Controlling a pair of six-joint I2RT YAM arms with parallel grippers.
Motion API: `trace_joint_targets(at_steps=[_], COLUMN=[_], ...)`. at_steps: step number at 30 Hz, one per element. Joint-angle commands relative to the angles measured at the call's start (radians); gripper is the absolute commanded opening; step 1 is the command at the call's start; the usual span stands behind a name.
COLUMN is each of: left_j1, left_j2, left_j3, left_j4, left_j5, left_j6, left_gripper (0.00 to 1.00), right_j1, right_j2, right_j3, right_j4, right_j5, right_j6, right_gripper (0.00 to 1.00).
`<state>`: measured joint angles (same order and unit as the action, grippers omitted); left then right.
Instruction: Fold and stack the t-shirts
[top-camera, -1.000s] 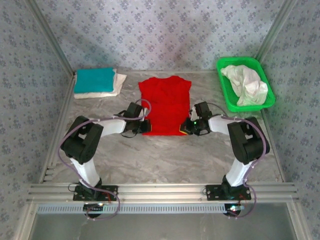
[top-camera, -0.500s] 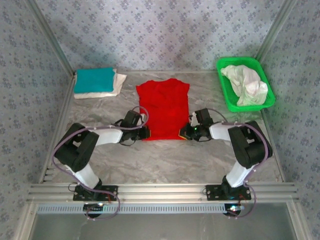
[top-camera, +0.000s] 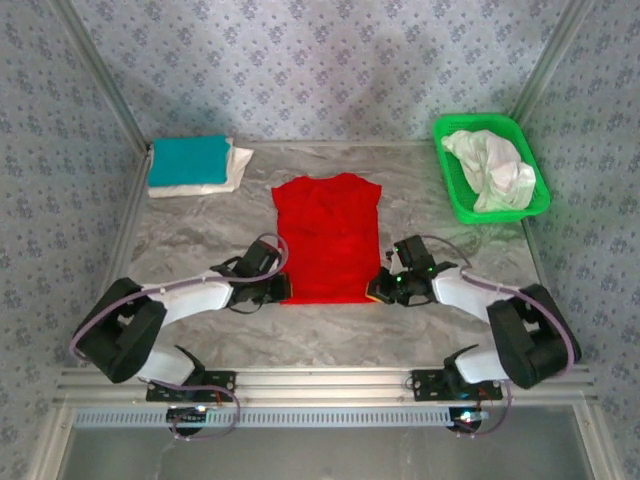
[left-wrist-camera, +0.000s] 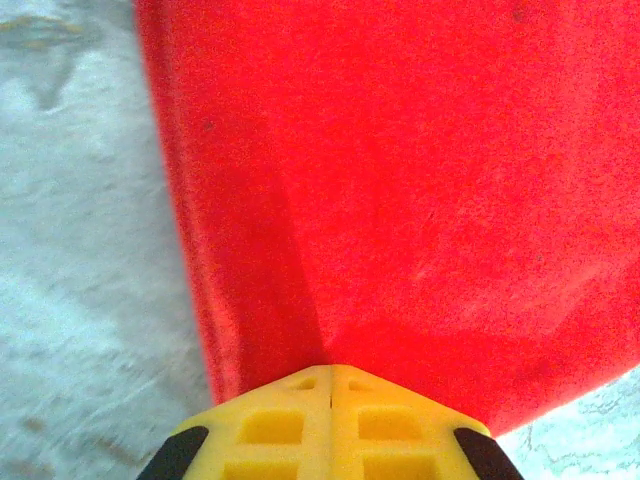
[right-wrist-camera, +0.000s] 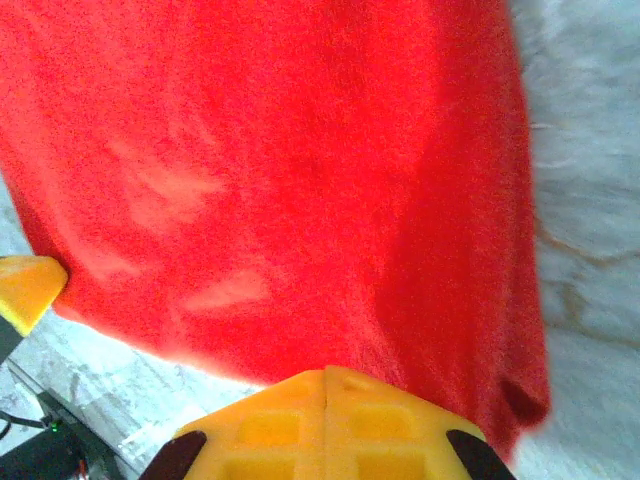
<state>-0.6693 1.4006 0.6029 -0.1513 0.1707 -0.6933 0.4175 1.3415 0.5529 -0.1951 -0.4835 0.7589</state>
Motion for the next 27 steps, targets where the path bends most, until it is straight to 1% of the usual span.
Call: trace_joint_targets(at_steps=[1,2,4,7,8,9,10,11,15,18,27], left_j1=[0.027,0.037,0.071,0.127,0.144,0.156,0.158,0.16,0.167,0.165,0.149], left_j2=[-0.069,-0.085,-0.126,-0.173,-0.182,-0.188,-0.189,-0.185,-0.131,-0.079,-0.036], left_j3=[0.069,0.075,0.054,-0.023,-0.043,-0.054,-0.055,-0.054,-0.06,-0.051,-0.032], left_j4=[-0.142,-0.16,-0.159,-0.102,-0.087,-0.084,-0.098,-0.113,-0.072,-0.034,-0.001], left_j5=[-0.009,-0.002,0.053,0.144,0.172,0.197,0.203,0.205,0.278,0.316,0.32], left_j6=[0.014,0.008,-0.023,-0.092,-0.104,-0.108,-0.103,-0.095,-0.102,-0.113,-0.124], left_gripper=[0.07,0.1,0.17,0.29,0.3,0.37,0.46,0.47,0.51,0.5,0.48], right_j1=[-0.021,-0.026,-0.053,-0.114,-0.128,-0.143,-0.154,-0.164,-0.177,-0.163,-0.127], right_j2=[-0.069,-0.082,-0.116,-0.133,-0.133,-0.133,-0.132,-0.129,-0.084,-0.053,0.021], right_j3=[0.08,0.087,0.08,0.043,0.034,0.023,0.013,0.008,-0.001,-0.002,-0.007], right_j4=[-0.17,-0.188,-0.215,-0.217,-0.224,-0.224,-0.226,-0.229,-0.209,-0.182,-0.128], right_j5=[0.032,0.034,0.024,-0.012,-0.017,-0.023,-0.029,-0.037,-0.067,-0.084,-0.086], right_j6=[-0.026,-0.025,-0.011,-0.011,-0.017,-0.025,-0.033,-0.039,-0.058,-0.055,-0.046], right_gripper=[0.1,0.13,0.22,0.3,0.31,0.32,0.35,0.36,0.38,0.38,0.38])
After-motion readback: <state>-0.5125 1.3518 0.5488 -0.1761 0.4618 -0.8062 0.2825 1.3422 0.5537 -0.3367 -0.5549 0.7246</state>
